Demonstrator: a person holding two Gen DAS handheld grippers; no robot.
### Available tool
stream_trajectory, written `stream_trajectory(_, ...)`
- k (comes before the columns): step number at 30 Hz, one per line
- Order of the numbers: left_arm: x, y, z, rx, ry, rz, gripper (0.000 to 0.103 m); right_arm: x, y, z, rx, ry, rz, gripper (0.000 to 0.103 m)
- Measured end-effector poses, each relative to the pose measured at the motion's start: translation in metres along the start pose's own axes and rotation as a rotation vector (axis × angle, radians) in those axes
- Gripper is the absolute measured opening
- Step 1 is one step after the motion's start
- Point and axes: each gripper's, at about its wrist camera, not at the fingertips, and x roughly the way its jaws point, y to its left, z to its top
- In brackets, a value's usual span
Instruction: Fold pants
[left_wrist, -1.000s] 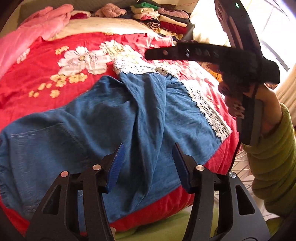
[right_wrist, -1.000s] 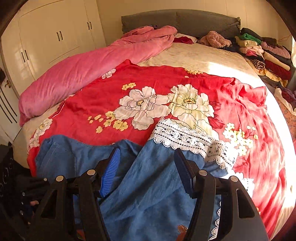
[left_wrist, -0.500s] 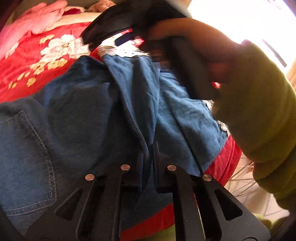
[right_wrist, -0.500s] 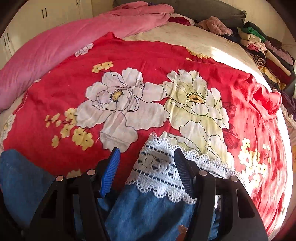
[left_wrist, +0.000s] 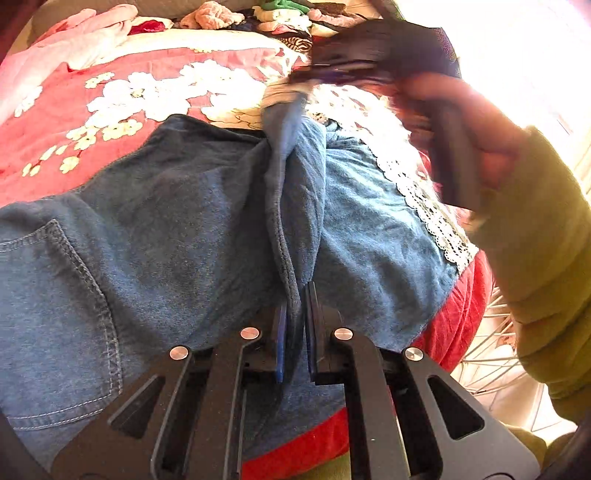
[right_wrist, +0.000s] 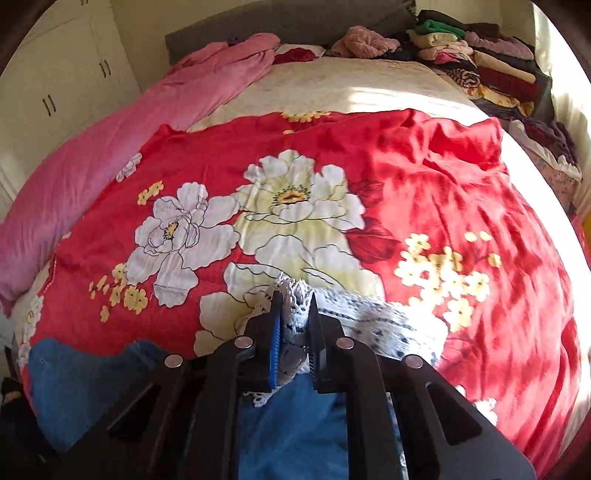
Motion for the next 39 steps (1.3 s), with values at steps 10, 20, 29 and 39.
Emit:
stream_trajectory(10, -0.017, -0.013, -0.001, 0.049, -0.078, 0.102, 0.001, -0.104, -0.067, -0.071, 0.122, -0.071, 0.008, 0.011)
stream_trajectory(20, -0.024, -0.027, -0.005, 0.148, -0.051, 0.104, 0.000, -0.136, -0.087, -0.155, 0.184, 0.002, 0.069, 0.011)
stream_trajectory(29, -0.013, -0.034, -0.018, 0.190, 0.019, 0.110, 0.000, -0.131, -0.104, -0.190, 0.238, 0.066, 0.080, 0.024)
stream_trajectory(39, -0.021, -0.047, -0.031, 0.262, 0.043, 0.120, 0.000, -0.140, -0.100, -0.202, 0.135, 0.102, 0.025, 0.010)
